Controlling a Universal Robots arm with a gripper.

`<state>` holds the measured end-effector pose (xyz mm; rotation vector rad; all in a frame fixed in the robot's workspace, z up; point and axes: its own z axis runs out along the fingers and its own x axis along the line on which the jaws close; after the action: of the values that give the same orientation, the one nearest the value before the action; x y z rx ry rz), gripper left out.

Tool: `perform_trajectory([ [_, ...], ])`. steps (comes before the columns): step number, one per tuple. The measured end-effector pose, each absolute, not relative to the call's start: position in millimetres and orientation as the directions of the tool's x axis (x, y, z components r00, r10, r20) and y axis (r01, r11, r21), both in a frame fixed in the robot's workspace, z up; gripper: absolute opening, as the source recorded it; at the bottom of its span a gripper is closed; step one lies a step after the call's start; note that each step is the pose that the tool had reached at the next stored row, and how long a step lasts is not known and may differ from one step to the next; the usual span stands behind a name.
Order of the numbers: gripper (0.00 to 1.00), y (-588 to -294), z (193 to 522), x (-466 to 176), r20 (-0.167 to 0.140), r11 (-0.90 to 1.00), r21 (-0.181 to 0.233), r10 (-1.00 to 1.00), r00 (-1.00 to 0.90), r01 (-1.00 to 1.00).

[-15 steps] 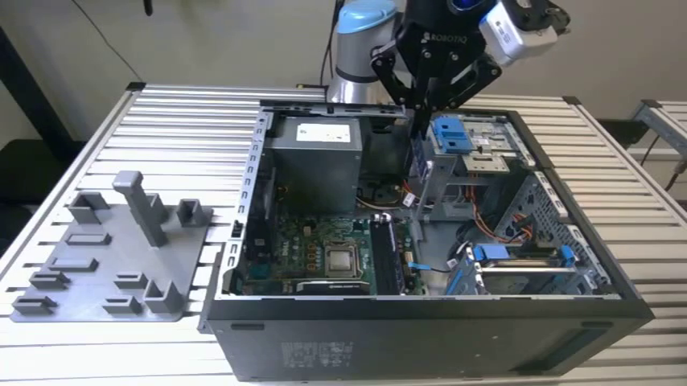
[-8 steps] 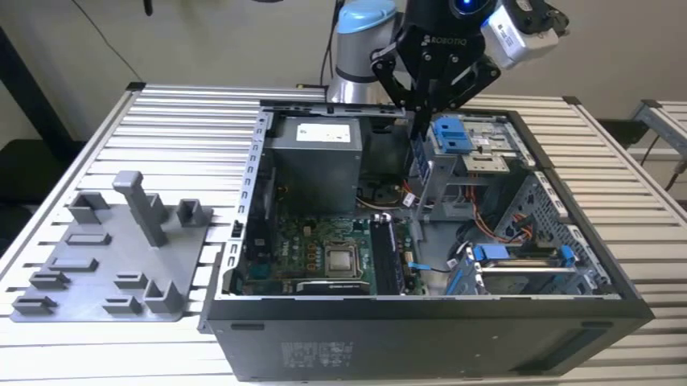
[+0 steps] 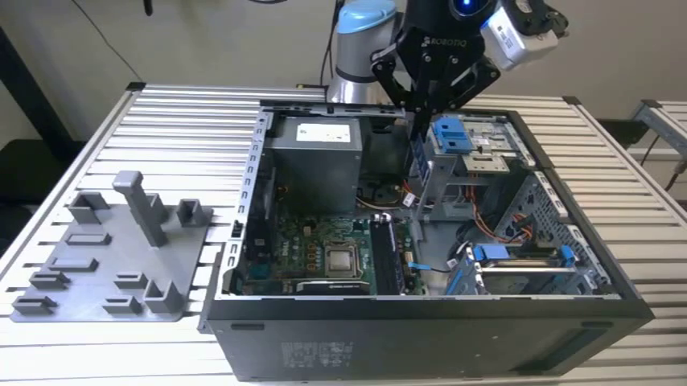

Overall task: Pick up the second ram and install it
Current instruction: 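Insert the second ram into the second slot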

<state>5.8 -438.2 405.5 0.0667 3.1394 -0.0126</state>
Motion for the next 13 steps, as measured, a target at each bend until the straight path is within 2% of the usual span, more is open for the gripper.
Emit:
perform_trajectory([
  [13, 0.14, -438.4, 399.8, 6.2, -0.002, 0.999, -0.008, 0.042, -0.999, 0.042],
])
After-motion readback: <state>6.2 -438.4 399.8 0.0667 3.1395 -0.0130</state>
